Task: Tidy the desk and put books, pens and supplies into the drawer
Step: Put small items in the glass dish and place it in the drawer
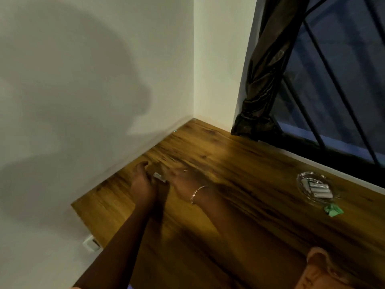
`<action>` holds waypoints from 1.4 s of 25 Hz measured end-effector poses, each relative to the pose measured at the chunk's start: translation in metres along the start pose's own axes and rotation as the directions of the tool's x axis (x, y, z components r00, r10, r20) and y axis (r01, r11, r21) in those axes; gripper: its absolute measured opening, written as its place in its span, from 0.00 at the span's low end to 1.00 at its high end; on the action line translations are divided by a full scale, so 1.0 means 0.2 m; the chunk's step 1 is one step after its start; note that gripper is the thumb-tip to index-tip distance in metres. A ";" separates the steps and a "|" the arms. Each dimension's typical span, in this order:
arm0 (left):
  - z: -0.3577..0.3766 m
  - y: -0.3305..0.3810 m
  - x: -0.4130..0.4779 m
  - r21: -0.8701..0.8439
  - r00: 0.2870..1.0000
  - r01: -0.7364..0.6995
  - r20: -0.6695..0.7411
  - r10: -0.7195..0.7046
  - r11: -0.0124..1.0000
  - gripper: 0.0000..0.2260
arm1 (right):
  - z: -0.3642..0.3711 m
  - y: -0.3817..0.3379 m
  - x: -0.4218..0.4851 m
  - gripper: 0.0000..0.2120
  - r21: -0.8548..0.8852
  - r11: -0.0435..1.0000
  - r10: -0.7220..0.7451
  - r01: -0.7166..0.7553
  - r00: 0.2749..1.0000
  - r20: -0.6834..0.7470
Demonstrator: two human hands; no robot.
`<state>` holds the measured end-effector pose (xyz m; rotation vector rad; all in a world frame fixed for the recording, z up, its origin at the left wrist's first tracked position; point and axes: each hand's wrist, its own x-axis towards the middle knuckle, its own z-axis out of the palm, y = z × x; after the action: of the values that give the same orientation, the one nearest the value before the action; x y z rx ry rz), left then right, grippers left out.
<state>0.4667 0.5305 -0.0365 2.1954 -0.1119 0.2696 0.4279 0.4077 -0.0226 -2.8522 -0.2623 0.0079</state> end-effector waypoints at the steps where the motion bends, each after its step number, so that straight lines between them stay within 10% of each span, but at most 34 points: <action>1: -0.01 -0.01 0.00 -0.012 1.000 -0.013 0.002 0.013 1.000 0.19 | 0.05 -0.03 0.04 0.22 -0.046 0.999 -0.003 0.006 0.999 0.054; 14: 0.38 0.34 -0.12 -0.300 0.948 -0.205 0.174 0.265 0.932 0.11 | -0.08 0.28 -0.29 0.15 0.150 0.928 0.371 -0.343 0.895 -0.249; 19: 0.72 0.77 -0.37 -0.505 0.754 -0.135 0.507 0.419 0.853 0.16 | -0.27 0.63 -0.81 0.17 0.347 0.766 0.639 -0.541 0.695 -0.330; 25: 0.98 1.01 -0.56 -0.329 0.474 -0.293 0.765 0.435 0.898 0.19 | -0.43 1.05 -1.23 0.14 0.265 0.552 0.823 -0.790 0.464 -0.328; 35: 1.20 0.99 -0.53 -0.221 0.342 -0.422 0.859 0.381 0.879 0.48 | -0.43 1.36 -1.13 0.15 -0.108 0.691 0.685 -0.715 0.695 -0.220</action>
<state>0.3649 0.2175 -0.0451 2.0735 -1.2859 -0.6917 0.2563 0.0863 -0.0187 -2.9111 0.9326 -0.1024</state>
